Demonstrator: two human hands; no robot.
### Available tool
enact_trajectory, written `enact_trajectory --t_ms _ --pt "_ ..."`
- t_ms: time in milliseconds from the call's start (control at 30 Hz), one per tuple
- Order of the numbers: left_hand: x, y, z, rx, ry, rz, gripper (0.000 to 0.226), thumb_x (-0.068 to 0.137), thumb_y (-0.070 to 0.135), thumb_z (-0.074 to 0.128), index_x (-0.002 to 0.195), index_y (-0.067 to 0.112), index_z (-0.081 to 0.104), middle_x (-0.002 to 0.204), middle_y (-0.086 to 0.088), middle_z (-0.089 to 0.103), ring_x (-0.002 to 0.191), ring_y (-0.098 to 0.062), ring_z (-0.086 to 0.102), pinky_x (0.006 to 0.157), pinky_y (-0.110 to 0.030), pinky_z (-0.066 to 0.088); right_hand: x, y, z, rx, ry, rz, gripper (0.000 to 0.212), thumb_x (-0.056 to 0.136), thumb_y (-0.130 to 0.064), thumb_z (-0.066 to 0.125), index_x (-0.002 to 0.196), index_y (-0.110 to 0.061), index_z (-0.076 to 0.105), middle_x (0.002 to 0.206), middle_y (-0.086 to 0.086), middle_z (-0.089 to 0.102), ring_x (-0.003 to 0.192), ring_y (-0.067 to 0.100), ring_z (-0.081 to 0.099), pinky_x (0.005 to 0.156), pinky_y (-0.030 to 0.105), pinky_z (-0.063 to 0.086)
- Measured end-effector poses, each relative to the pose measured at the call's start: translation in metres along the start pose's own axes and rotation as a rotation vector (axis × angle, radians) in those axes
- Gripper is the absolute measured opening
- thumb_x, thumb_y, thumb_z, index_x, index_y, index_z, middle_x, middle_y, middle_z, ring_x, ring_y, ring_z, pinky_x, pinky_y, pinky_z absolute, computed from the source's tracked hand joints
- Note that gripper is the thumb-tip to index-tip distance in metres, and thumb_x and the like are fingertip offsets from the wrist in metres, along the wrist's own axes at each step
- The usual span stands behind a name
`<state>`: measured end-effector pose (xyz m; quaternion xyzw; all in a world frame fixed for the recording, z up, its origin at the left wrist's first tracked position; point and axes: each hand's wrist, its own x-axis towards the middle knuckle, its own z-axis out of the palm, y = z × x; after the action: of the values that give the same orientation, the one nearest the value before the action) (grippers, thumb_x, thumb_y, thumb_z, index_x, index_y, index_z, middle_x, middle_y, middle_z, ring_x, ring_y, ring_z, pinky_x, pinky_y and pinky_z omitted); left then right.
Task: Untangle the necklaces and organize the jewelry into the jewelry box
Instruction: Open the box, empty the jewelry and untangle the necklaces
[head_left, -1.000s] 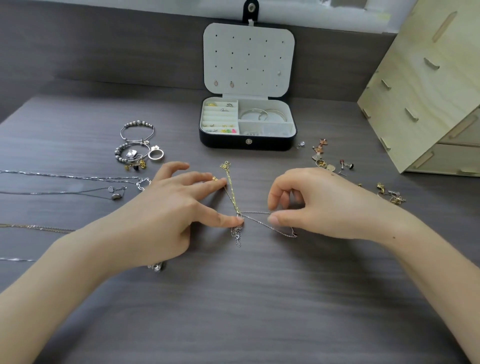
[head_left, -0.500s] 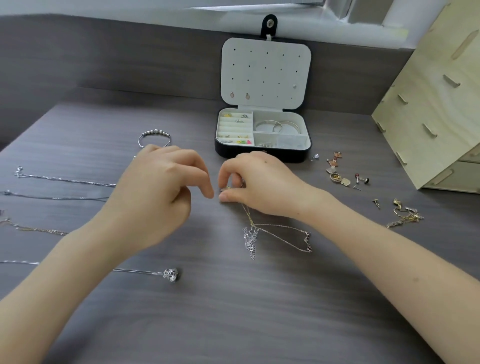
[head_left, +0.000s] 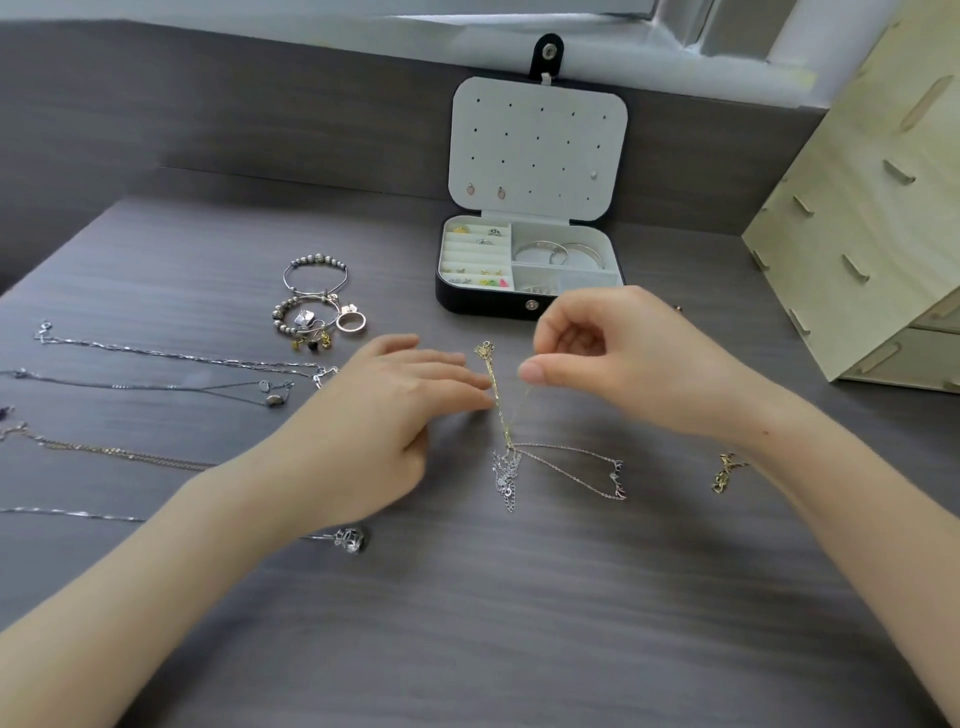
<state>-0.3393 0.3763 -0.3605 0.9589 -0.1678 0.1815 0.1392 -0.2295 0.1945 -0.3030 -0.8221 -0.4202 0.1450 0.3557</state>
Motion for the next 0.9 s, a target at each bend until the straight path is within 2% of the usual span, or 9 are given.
enact_trajectory --t_ms 67,133,300,467,633,700,800,900 --pt "-0.001 0.002 0.004 0.057 -0.056 0.011 0.068 0.064 0.011 0.021 0.115 0.015 0.067 0.122 0.002 0.064 0.117 -0.024 0.057 0.099 -0.053 0.031 -0.009 0.001 -0.008 0.009 0.016 0.011 0.017 0.076 -0.026 0.074 0.068 -0.024 0.059 0.054 -0.023 0.056 0.054 -0.003 0.05 0.054 0.009 0.038" --pt "-0.002 0.003 0.006 0.101 -0.095 0.027 0.07 0.065 0.01 0.021 0.121 0.016 0.063 0.127 0.001 0.061 0.119 -0.031 0.055 0.098 -0.057 0.029 -0.018 0.002 -0.015 0.025 0.031 0.021 0.016 0.075 -0.025 0.074 0.069 -0.021 0.06 0.055 -0.02 0.056 0.053 -0.003 0.05 0.054 0.009 0.038" --pt "-0.003 0.005 0.009 0.146 -0.146 0.036 0.068 0.068 0.01 0.021 0.125 0.029 0.052 0.128 0.003 0.061 0.118 -0.028 0.057 0.096 -0.057 0.033 -0.033 0.006 -0.022 0.047 0.031 0.057 0.015 0.074 -0.027 0.074 0.068 -0.02 0.061 0.057 -0.017 0.057 0.054 -0.001 0.05 0.053 0.008 0.038" --pt "-0.002 0.007 0.007 0.211 -0.181 0.025 0.068 0.067 0.01 0.022 0.118 0.025 0.065 0.123 -0.002 0.063 0.115 -0.03 0.059 0.094 -0.058 0.036 -0.036 0.013 -0.019 0.029 0.043 0.073 0.015 0.076 -0.026 0.073 0.068 -0.021 0.061 0.057 -0.02 0.057 0.055 -0.002 0.05 0.055 0.008 0.038" --pt "0.0 0.012 0.002 0.234 -0.186 0.037 0.07 0.064 0.011 0.021 0.112 0.028 0.068 0.123 -0.006 0.063 0.116 -0.031 0.057 0.096 -0.057 0.036 -0.025 0.023 -0.016 -0.031 0.174 0.092 0.016 0.078 -0.026 0.073 0.07 -0.02 0.06 0.06 -0.013 0.058 0.056 -0.002 0.05 0.057 0.01 0.04" --pt "0.001 0.015 0.002 0.221 -0.19 0.042 0.071 0.064 0.011 0.021 0.111 0.031 0.069 0.122 -0.007 0.063 0.113 -0.031 0.058 0.096 -0.055 0.038 -0.019 0.027 -0.012 -0.078 0.225 0.096 0.017 0.08 -0.027 0.072 0.071 -0.02 0.059 0.064 -0.011 0.058 0.057 0.0 0.05 0.059 0.014 0.041" --pt "0.002 0.016 0.003 0.201 -0.205 0.059 0.071 0.064 0.011 0.021 0.113 0.033 0.068 0.121 -0.007 0.063 0.108 -0.03 0.059 0.096 -0.051 0.041 -0.009 0.035 -0.005 -0.143 0.269 0.106 0.02 0.081 -0.028 0.071 0.07 -0.025 0.055 0.066 -0.011 0.058 0.06 0.004 0.05 0.066 0.028 0.046" --pt "0.002 0.016 0.002 0.189 -0.194 0.07 0.07 0.064 0.01 0.022 0.112 0.032 0.069 0.117 -0.005 0.065 0.105 -0.028 0.059 0.094 -0.048 0.043 -0.001 0.04 0.004 -0.213 0.277 0.116 0.02 0.082 -0.029 0.07 0.072 -0.024 0.054 0.067 -0.012 0.058 0.064 0.005 0.051 0.071 0.035 0.048"
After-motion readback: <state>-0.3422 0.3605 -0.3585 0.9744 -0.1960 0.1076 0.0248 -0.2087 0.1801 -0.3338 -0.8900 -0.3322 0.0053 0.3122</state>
